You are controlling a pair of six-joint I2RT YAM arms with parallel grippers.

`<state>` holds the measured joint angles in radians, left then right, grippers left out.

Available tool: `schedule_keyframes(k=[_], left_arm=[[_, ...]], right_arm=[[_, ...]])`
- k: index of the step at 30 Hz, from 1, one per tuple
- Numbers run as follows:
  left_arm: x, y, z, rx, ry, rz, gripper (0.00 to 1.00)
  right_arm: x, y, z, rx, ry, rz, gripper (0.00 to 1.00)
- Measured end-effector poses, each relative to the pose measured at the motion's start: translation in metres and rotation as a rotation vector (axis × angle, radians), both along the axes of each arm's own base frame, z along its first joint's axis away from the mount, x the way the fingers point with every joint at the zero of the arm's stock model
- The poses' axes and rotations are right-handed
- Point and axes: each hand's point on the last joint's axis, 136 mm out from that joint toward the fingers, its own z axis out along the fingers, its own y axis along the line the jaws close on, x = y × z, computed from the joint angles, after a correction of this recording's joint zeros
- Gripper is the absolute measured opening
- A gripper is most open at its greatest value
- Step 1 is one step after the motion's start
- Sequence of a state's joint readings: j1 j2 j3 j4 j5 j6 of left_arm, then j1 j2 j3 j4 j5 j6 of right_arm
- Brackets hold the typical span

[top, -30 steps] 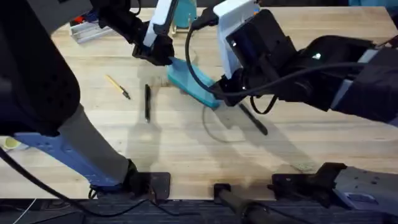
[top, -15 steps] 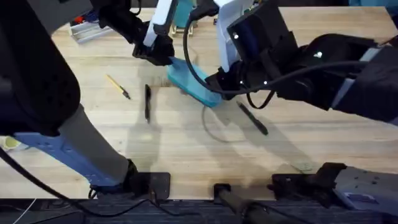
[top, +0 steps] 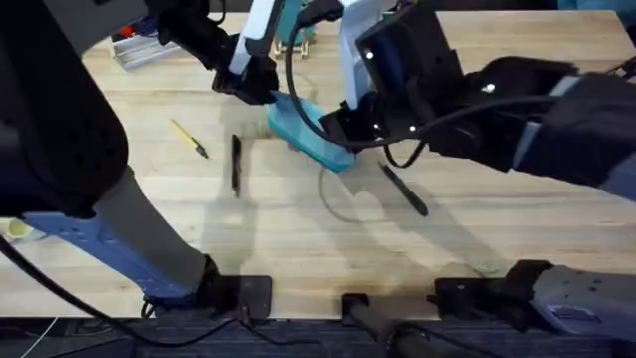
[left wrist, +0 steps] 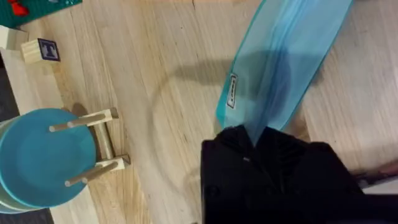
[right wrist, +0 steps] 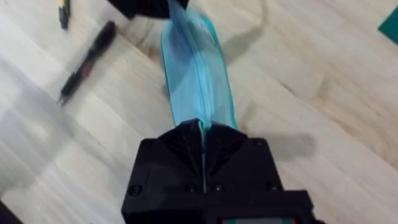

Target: Unzip the bag, pick up the pens from the table one at a time and place them inside, then zip the bag closed.

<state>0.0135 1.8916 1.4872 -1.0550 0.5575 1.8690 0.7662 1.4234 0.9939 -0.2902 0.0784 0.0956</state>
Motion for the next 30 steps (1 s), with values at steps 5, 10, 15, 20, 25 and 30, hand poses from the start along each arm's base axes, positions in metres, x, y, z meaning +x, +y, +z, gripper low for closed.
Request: schedule_keyframes(k=[5, 10, 15, 20, 25, 30], left_arm=[[0.0, 0.0, 0.0, 0.0, -0.001, 0.0, 0.042], [0.0, 0.0, 0.0, 0.001, -0.001, 0.0, 0.042], [0.0, 0.0, 0.0, 0.0, -0.001, 0.0, 0.042], [0.0, 0.0, 0.0, 0.0, -0.001, 0.0, 0.042], [0.0, 0.0, 0.0, 0.0, -0.001, 0.0, 0.042], [0.0, 0.0, 0.0, 0.0, -0.002, 0.0, 0.042]], right_arm=[[0.007, 0.007, 0.004, 0.027, -0.029, 0.0, 0.031], [0.01, 0.009, 0.004, 0.036, -0.037, 0.0, 0.031], [0.017, 0.016, 0.002, 0.051, -0.053, 0.0, 0.031], [0.022, 0.022, 0.002, 0.067, -0.07, 0.0, 0.031], [0.024, 0.023, 0.003, 0.075, -0.079, 0.0, 0.031], [0.027, 0.026, 0.005, 0.086, -0.089, 0.001, 0.031]])
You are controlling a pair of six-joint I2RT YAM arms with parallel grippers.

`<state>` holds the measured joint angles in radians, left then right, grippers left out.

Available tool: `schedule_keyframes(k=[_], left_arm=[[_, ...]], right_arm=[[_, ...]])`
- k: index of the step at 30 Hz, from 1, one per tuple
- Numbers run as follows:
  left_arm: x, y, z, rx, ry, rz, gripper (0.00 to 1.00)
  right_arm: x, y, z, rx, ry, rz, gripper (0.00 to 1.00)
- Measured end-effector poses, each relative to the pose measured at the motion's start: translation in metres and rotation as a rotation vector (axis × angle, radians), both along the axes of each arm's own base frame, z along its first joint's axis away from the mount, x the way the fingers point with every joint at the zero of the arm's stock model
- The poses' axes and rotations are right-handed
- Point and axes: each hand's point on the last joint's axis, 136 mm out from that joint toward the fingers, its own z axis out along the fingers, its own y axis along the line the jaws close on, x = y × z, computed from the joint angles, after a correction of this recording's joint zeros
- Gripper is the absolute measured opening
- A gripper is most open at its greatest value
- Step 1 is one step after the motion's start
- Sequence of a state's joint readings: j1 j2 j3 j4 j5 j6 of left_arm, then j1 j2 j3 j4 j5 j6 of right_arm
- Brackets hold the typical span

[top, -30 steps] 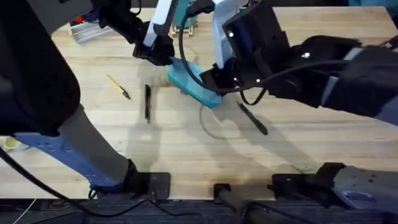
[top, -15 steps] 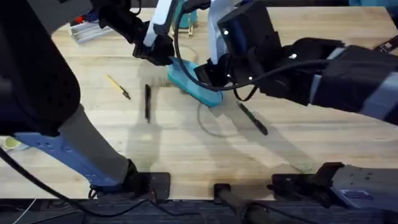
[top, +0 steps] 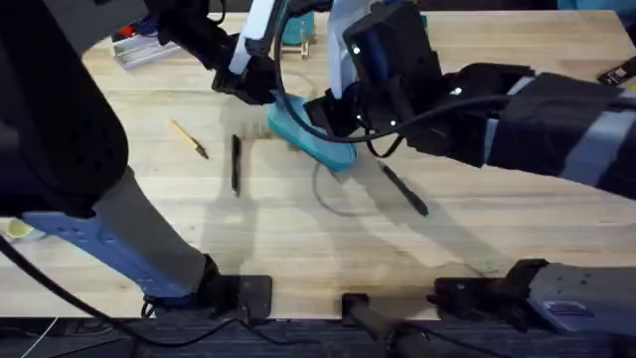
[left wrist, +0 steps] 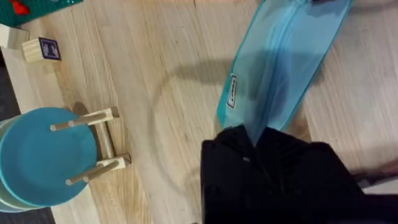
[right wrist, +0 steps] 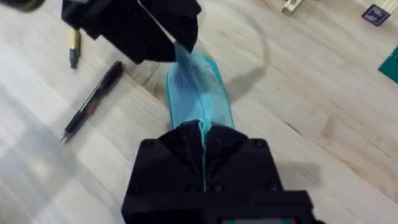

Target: Unzip the bag, pick up the pens from the table one at a time and place them inside, then zip the bag closed.

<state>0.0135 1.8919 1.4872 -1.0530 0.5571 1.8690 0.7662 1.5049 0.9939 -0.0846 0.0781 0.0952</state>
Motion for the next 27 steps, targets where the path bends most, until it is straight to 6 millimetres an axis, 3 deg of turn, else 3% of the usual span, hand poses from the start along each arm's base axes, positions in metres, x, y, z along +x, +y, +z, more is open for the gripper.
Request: schedule_keyframes(k=[27], left_arm=[[0.002, 0.003, 0.0, 0.006, -0.007, 0.008, 0.042]], right_arm=[[0.034, 0.03, -0.008, 0.087, -0.103, 0.002, 0.031]])
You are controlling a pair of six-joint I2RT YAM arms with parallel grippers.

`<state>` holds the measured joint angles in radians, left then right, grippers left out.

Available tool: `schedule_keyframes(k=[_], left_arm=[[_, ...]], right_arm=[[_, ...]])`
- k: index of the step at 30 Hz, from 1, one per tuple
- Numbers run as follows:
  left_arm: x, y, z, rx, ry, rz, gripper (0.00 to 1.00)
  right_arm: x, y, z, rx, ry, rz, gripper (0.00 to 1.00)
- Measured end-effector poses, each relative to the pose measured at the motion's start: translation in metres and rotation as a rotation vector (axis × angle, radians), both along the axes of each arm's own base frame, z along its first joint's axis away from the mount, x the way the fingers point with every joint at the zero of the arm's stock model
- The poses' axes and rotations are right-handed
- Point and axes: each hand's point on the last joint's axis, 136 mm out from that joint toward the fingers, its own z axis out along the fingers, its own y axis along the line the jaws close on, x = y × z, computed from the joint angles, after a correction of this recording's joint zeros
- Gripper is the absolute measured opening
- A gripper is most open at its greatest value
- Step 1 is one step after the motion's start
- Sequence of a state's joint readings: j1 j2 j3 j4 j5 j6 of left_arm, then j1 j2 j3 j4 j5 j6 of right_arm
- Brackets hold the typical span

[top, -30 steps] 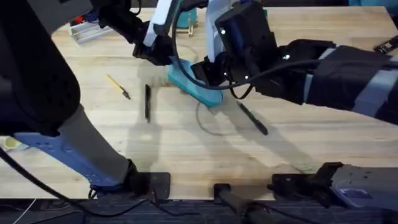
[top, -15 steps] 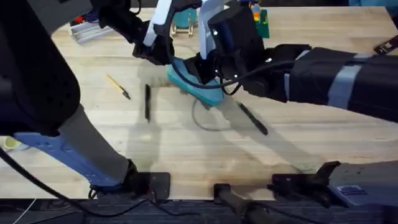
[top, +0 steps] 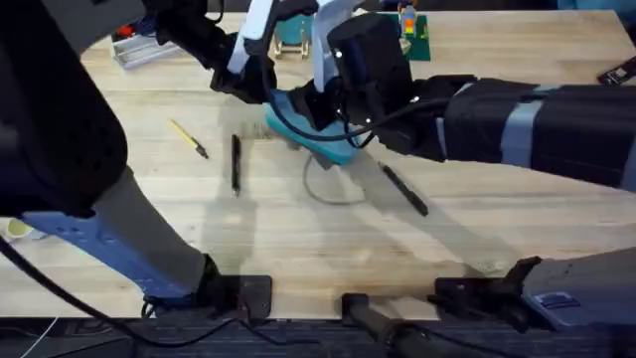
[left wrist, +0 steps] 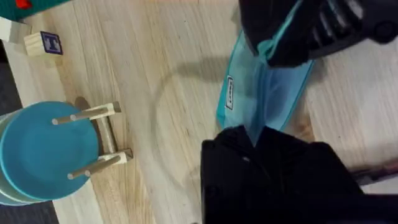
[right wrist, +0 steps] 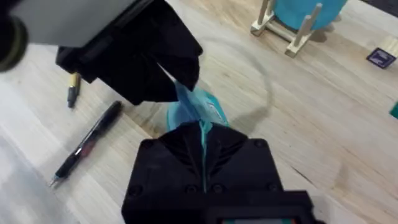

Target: Unzip the bag, pick up the pens from the table one at a time and place them inside, then zip the bag closed.

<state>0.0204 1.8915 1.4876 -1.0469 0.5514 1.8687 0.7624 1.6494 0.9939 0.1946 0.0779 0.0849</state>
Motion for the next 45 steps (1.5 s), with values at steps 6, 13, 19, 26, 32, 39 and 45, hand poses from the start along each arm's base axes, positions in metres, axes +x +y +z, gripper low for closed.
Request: schedule_keyframes(k=[6, 13, 19, 26, 32, 39, 45], left_arm=[[0.0, -0.001, 0.001, -0.012, 0.007, 0.012, 0.042], [0.0, -0.004, 0.004, -0.043, 0.01, 0.019, 0.042], [0.001, -0.006, 0.006, -0.063, 0.007, 0.018, 0.042], [0.001, -0.007, 0.006, -0.069, 0.006, 0.017, 0.042], [0.001, -0.007, 0.007, -0.071, 0.006, 0.017, 0.042], [0.001, -0.007, 0.007, -0.073, 0.007, 0.017, 0.042], [0.001, -0.007, 0.007, -0.072, 0.007, 0.017, 0.042]], right_arm=[[0.0, 0.007, 0.002, 0.027, -0.009, 0.028, 0.031], [0.001, 0.01, 0.003, 0.039, -0.014, 0.037, 0.031], [0.002, 0.011, 0.005, 0.047, -0.019, 0.042, 0.031], [0.006, 0.016, 0.002, 0.063, -0.035, 0.043, 0.031], [0.012, 0.025, -0.002, 0.089, -0.056, 0.053, 0.031], [0.014, 0.027, -0.001, 0.102, -0.069, 0.057, 0.031], [0.017, 0.031, -0.005, 0.111, -0.076, 0.061, 0.031]])
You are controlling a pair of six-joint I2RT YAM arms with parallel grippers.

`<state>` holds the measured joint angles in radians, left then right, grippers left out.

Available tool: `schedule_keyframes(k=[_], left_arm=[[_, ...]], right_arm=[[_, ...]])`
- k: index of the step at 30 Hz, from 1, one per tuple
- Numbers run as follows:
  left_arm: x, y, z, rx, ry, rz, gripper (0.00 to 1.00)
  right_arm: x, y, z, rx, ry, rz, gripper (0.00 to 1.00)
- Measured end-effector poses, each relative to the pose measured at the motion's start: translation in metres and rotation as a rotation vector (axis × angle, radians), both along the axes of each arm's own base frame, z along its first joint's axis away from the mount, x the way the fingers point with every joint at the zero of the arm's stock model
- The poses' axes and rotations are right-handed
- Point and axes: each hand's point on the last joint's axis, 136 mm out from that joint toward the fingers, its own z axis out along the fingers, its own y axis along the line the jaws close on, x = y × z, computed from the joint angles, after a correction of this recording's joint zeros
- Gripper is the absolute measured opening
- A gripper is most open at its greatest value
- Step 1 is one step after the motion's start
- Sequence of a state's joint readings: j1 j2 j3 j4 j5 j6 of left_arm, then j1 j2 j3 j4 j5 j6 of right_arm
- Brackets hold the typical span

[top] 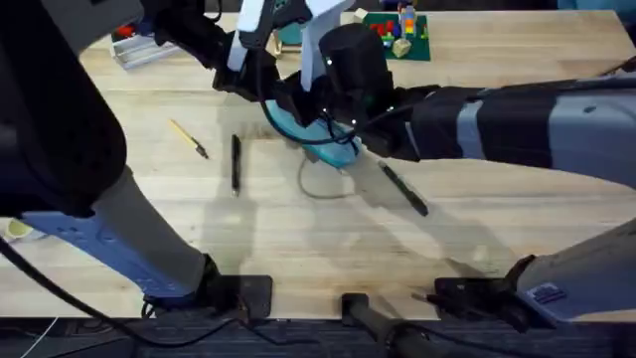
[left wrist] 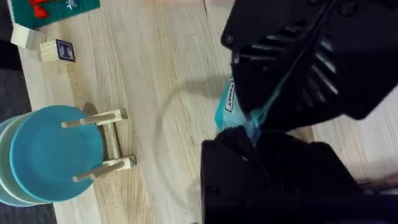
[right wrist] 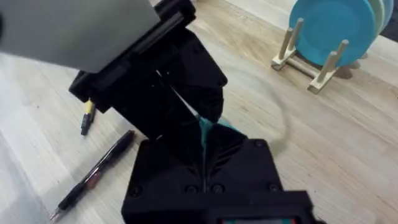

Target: Unzip the bag, pick up the pens from the table one at a time and place them inside, then zip the bag closed.

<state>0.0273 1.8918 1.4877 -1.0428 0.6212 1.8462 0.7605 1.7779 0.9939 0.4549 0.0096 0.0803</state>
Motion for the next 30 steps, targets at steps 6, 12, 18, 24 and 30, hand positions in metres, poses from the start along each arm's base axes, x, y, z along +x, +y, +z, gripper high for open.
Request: schedule_keyframes(k=[6, 12, 18, 24, 30], left_arm=[[0.0, 0.0, 0.0, 0.0, 0.0, 0.0, 0.042], [0.0, 0.0, 0.0, 0.0, 0.0, 0.0, 0.042], [0.0, -0.001, 0.001, -0.007, 0.001, -0.001, 0.042], [-0.003, 0.001, 0.0, -0.009, 0.016, 0.003, 0.042], [-0.003, 0.001, 0.0, -0.008, 0.015, 0.003, 0.042]], right_arm=[[0.0, 0.0, 0.001, 0.002, -0.002, 0.0, 0.031], [0.0, 0.0, 0.001, 0.002, -0.002, 0.0, 0.031], [0.001, 0.001, 0.002, 0.008, -0.007, 0.001, 0.196], [0.015, -0.01, 0.009, 0.003, -0.041, -0.049, 0.974], [0.016, -0.011, 0.009, 0.001, -0.042, -0.053, 0.997]])
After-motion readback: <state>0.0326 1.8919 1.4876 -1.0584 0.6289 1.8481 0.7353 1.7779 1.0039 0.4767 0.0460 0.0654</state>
